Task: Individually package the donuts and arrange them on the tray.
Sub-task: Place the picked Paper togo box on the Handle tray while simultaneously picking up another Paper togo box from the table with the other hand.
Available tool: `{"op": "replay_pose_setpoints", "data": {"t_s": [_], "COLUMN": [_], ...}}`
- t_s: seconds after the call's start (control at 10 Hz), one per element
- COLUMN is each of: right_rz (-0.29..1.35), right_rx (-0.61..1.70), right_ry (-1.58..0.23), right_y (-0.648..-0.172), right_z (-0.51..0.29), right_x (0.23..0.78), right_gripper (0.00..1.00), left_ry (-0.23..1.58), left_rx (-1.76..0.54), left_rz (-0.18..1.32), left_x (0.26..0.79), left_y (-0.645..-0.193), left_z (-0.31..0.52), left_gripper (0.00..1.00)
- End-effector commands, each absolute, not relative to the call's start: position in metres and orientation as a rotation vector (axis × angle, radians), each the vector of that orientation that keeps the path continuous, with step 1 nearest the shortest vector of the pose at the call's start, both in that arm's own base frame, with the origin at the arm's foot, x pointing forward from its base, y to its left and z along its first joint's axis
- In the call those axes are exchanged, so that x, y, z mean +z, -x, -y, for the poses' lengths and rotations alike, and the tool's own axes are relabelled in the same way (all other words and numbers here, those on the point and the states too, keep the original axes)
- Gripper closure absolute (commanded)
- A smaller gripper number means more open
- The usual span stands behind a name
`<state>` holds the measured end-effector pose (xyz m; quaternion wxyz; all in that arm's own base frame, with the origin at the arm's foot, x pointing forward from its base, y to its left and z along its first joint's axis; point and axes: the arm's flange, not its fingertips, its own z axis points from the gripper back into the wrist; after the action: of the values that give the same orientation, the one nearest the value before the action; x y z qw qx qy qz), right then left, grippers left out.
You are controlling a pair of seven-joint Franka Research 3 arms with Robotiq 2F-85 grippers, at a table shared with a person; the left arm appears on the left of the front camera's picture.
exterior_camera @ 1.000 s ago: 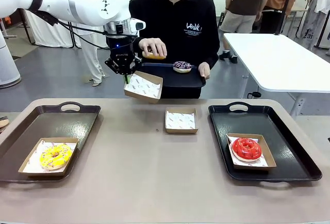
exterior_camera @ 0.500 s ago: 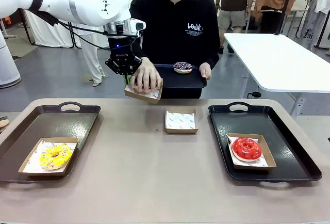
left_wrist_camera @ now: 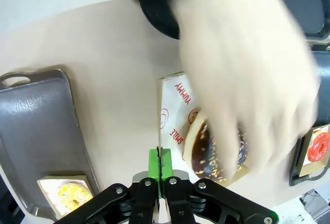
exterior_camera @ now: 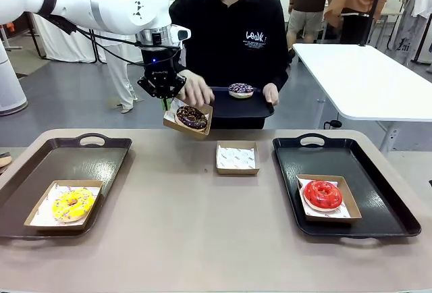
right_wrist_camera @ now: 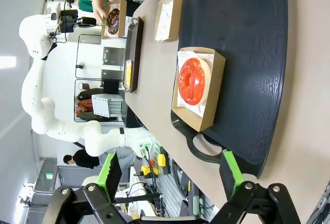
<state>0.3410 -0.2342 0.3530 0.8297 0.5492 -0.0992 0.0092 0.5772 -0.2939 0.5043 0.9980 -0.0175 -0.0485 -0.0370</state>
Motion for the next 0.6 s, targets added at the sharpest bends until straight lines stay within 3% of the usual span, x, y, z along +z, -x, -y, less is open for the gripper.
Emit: {"op": "replay_pose_setpoints", "data": {"t_s": [0.0, 0.5], "right_rz": [0.208, 0.208], "right_rx": [0.018, 0.018], "right_ry": [-1.175, -1.175], "right_y": [-0.3398, -0.3398], "right_z": [0.2346, 0.2346], "right_x": [0.3527, 0.3527], "right_gripper": [0.00, 0.00], "left_ry": [0.036, 0.036], "left_rx": [-0.078, -0.078], "left_rz": [0.099, 0.099], "left_x": [0.5051, 0.5051], "left_y": [-0.5766, -0.5766], "left_z": [0.2939, 0.2939], "left_gripper": [1.00, 1.00]}}
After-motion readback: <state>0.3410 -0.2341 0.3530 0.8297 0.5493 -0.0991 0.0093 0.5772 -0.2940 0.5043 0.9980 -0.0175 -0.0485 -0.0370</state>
